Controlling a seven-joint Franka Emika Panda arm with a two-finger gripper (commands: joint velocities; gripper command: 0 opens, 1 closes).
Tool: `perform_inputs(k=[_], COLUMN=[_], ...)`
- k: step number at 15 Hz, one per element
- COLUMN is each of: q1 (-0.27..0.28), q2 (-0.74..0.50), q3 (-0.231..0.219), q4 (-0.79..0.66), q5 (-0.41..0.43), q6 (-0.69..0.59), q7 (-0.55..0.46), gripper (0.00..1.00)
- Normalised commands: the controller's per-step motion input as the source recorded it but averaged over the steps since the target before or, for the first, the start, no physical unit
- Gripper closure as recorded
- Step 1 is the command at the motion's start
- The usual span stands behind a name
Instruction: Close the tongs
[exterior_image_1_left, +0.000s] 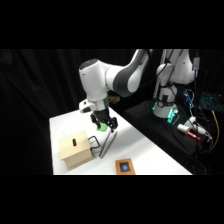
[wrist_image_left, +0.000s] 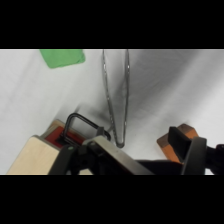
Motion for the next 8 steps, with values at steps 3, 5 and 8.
perform_inputs(k=[3, 5, 8], q1=[0.075, 0.067, 0.080], q2=[-0.48, -0.42, -0.31], q3=[-0.072, -0.103, -0.111], q4=[-0.15, -0.11, -0.09], q5=[0.056, 0.078, 0.093], q6=[-0.18, -0.15, -0.12], q7=[0.12, 0.10, 0.13], gripper=[0.00, 0.00, 0.00])
